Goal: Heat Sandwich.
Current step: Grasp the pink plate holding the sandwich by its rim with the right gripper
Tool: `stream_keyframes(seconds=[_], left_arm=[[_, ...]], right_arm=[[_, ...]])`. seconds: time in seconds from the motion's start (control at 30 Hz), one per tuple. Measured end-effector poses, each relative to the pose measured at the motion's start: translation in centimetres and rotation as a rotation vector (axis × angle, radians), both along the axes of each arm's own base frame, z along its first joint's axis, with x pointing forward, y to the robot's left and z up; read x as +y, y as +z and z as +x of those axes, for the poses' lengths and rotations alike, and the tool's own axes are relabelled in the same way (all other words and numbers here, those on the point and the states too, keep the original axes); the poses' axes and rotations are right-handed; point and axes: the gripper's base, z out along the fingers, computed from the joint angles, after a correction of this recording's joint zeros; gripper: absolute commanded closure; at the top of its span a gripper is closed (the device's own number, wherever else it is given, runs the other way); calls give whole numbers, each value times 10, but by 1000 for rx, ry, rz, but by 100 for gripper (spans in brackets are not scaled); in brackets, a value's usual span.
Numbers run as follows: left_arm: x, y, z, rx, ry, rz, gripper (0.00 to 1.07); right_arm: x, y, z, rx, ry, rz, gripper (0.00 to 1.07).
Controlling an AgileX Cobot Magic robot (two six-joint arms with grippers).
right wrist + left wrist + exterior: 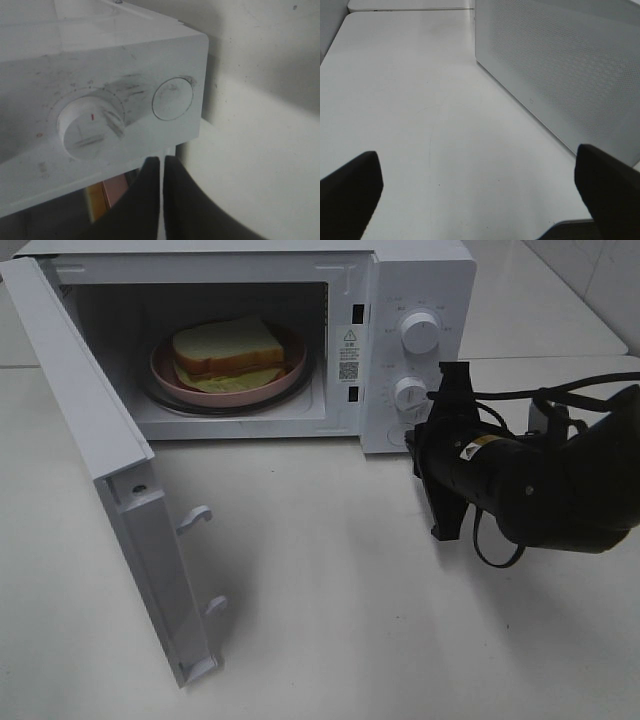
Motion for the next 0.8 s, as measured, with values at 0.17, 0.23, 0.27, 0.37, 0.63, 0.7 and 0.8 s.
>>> stream_keyframes(seconds=[0.17, 0.23, 0.27, 0.37, 0.63, 0.7, 0.8], left_arm=[[0, 0, 0, 0, 0, 0, 9], [0, 0, 0, 0, 0, 0, 9], [0, 0, 0, 0, 0, 0, 9], [0, 0, 0, 0, 0, 0, 9], [0, 0, 0, 0, 0, 0, 9], [0, 0, 0, 0, 0, 0, 9], [0, 0, 0, 0, 0, 0, 9]], right_arm=[[-4, 9, -13, 22, 75, -62, 104], [-4, 16, -19, 46, 135, -113, 104], [-4, 16, -19, 46, 135, -113, 104], [-3, 28, -25, 60, 234, -205, 103], [-2, 42, -39, 72, 472, -422, 102], [-2, 45, -43, 68, 536, -480, 102], [-2, 49, -47, 53, 625, -565, 101]])
